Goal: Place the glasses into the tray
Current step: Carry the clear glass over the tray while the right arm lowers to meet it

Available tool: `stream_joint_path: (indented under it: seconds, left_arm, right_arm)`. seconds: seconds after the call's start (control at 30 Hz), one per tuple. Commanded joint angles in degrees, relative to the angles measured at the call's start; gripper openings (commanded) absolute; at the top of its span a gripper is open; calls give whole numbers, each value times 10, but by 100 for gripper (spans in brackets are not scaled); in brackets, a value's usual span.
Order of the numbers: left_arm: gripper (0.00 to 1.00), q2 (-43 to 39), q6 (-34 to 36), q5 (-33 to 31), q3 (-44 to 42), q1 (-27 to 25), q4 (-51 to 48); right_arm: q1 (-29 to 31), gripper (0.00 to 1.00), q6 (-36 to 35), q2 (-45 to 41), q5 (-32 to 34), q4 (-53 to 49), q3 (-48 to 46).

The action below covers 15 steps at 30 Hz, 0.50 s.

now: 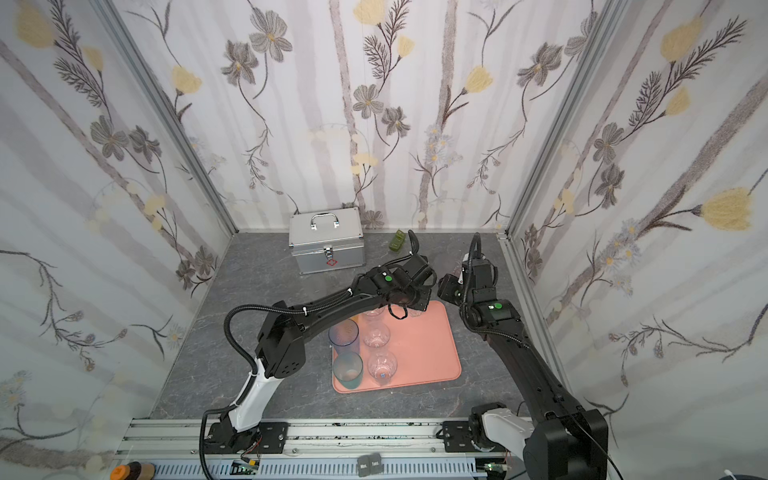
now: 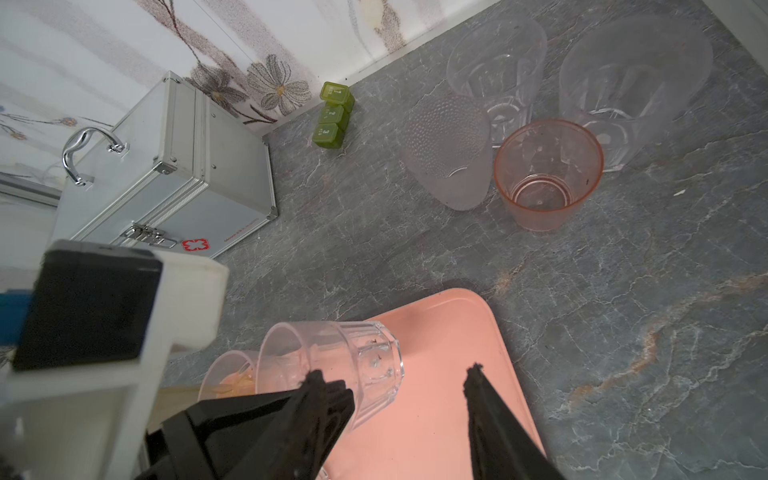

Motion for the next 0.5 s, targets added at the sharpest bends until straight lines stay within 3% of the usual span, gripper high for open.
stream_joint_path:
  seconds: [0.0,0.13,0.47]
  left_arm:
    - [1,9,1,5,-4,0,11]
    - [6,17,5,7,-2,0,12]
    - [28,8,11,15,7,1,13]
  right_arm:
    - [0,54,12,5,-17,30,-6]
    - [0,54,15,8,-27,33,-11]
    - [0,54,4,3,-20,25,-31]
